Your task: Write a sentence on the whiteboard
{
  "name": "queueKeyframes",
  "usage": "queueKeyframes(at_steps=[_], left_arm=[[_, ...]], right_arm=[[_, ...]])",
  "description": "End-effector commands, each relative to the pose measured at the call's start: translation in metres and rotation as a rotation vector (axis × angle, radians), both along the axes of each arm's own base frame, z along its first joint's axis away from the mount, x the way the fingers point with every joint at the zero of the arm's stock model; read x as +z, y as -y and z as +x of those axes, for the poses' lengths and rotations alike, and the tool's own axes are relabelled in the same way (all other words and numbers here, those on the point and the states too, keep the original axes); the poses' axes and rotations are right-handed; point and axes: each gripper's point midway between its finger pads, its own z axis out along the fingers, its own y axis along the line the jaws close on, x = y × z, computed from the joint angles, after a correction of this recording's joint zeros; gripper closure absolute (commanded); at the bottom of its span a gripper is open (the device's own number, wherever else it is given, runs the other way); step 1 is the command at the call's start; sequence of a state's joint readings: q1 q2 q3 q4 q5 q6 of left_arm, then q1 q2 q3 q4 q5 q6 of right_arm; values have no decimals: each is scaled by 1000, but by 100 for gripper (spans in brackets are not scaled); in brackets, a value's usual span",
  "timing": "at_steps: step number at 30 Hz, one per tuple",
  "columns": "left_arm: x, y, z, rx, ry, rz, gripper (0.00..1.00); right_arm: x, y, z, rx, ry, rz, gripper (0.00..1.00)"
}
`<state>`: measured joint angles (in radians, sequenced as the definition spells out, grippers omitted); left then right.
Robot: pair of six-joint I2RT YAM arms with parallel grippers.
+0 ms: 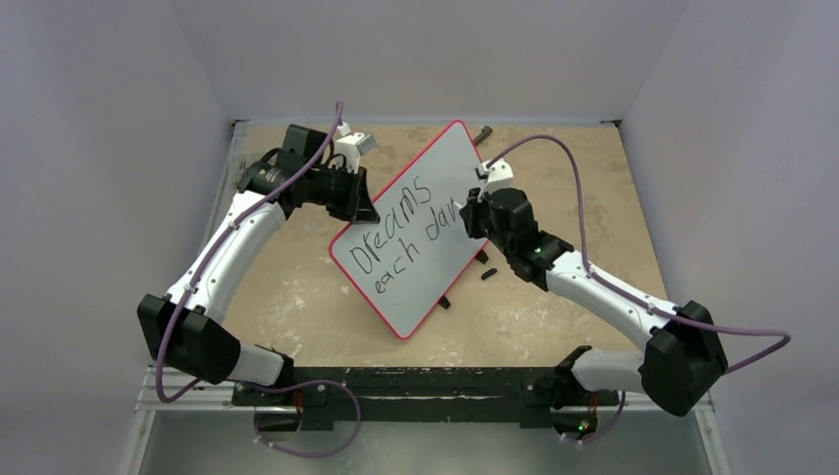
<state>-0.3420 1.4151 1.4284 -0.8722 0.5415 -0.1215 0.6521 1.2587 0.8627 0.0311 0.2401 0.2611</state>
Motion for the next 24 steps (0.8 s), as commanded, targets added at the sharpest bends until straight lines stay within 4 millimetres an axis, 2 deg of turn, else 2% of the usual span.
queueKeyframes(at_steps=[1,10,24], left_arm=[[0,-19,16,25,127,123,100],[0,-19,15,24,127,124,100],[0,-20,15,25,129,125,100]], right_arm=[[-14,-6,-12,58,-44,14,100],[-46,-3,-28,82,-125,-14,100],[-62,3,-51,109,-197,-8,100]])
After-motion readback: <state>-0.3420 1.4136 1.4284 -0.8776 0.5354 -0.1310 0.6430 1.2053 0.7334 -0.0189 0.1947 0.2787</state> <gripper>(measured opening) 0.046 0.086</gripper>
